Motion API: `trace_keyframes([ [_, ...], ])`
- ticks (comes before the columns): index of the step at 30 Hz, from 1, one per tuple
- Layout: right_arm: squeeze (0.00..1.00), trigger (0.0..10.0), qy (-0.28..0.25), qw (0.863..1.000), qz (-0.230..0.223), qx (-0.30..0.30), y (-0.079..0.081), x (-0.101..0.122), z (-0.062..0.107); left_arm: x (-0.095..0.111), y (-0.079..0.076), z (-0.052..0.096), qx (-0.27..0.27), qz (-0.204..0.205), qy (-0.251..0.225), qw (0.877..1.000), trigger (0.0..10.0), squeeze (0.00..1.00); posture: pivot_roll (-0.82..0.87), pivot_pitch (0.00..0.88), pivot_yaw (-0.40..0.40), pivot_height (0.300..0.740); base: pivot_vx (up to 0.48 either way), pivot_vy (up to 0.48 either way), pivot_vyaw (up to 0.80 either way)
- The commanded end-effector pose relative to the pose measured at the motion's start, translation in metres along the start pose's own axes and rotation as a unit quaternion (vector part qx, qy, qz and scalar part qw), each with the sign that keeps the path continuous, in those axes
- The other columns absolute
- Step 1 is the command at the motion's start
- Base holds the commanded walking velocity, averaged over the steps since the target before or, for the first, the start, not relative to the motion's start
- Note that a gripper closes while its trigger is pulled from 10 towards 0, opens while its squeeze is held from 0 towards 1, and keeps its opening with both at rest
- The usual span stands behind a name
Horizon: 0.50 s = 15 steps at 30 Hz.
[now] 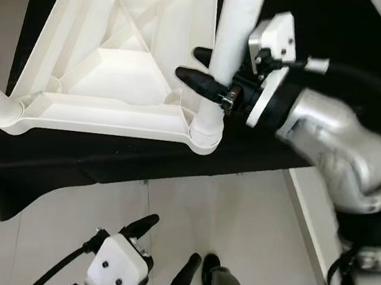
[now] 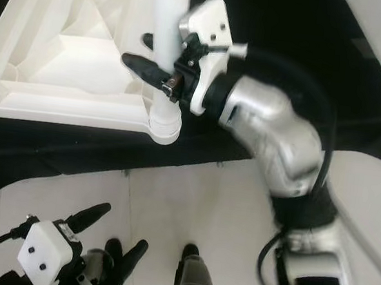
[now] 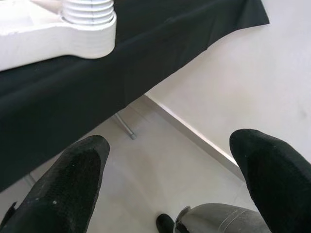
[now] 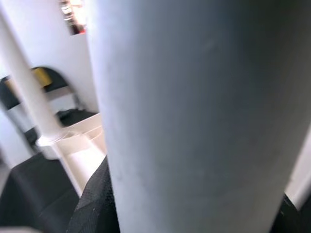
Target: Building children table
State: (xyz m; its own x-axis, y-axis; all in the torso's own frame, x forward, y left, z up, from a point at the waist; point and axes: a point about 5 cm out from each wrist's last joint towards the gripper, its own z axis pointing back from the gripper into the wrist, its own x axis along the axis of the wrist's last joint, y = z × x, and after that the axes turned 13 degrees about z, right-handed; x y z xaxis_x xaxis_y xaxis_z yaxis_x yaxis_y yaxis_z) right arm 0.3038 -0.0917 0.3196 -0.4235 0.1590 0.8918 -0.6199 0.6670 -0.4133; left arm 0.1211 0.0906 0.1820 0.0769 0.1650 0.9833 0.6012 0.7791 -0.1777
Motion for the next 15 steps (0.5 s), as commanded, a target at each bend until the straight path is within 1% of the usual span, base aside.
trace_keyframes([
  [1, 0.00, 10.0, 0.176, 0.982, -0.057, -0.037, 0.011, -0.073, 0.011, -0.005, 0.001, 0.000, 0.002, 0.011, 0.013, 1.000, 10.0, 0.00, -0.01, 0.452, 0.034, 0.740, 0.000, 0.000, 0.00],
  [3, 0.00, 10.0, 0.167, 0.981, -0.063, -0.077, 0.020, -0.076, 0.009, -0.006, 0.003, -0.001, 0.001, 0.009, 0.013, 1.000, 10.0, 0.00, -0.01, 0.444, 0.035, 0.740, 0.000, 0.000, 0.00],
  [5, 0.00, 10.0, 0.171, 0.978, -0.067, -0.101, 0.027, -0.078, 0.009, -0.006, 0.004, -0.002, 0.001, 0.007, 0.012, 1.000, 10.0, 0.00, -0.01, 0.438, 0.033, 0.740, 0.000, 0.000, 0.00],
  [6, 0.00, 10.0, 0.171, 0.978, -0.067, -0.101, 0.027, -0.078, 0.009, -0.006, 0.004, -0.002, 0.001, 0.007, 0.012, 1.000, 10.0, 0.00, -0.01, 0.438, 0.033, 0.740, 0.000, 0.000, 0.00],
  [9, 0.00, 10.0, 0.180, 0.973, -0.070, -0.125, 0.034, -0.076, 0.010, -0.006, 0.006, -0.003, 0.000, 0.005, 0.010, 1.000, 10.0, 0.00, -0.01, 0.432, 0.031, 0.740, 0.000, 0.000, 0.00],
  [10, 0.00, 10.0, 0.180, 0.973, -0.070, -0.125, 0.034, -0.076, 0.010, -0.006, 0.006, -0.003, 0.000, 0.005, 0.010, 1.000, 10.0, 0.00, -0.01, 0.432, 0.031, 0.740, 0.000, 0.000, 0.00],
  [12, 0.00, 10.0, 0.172, 0.973, -0.072, -0.137, 0.040, -0.073, 0.011, -0.006, 0.006, -0.003, 0.001, 0.003, 0.009, 1.000, 10.0, 0.00, -0.01, 0.428, 0.032, 0.740, 0.000, 0.000, 0.00],
  [14, 0.00, 10.0, 0.171, 0.974, -0.068, -0.131, 0.046, -0.073, 0.011, -0.006, 0.007, -0.004, 0.001, 0.002, 0.009, 1.000, 10.0, 0.00, -0.01, 0.425, 0.034, 0.740, 0.000, 0.000, 0.00],
  [15, 0.00, 10.0, 0.171, 0.974, -0.068, -0.131, 0.046, -0.073, 0.011, -0.006, 0.007, -0.004, 0.001, 0.002, 0.009, 1.000, 10.0, 0.00, -0.01, 0.425, 0.034, 0.740, 0.000, 0.000, 0.00],
])
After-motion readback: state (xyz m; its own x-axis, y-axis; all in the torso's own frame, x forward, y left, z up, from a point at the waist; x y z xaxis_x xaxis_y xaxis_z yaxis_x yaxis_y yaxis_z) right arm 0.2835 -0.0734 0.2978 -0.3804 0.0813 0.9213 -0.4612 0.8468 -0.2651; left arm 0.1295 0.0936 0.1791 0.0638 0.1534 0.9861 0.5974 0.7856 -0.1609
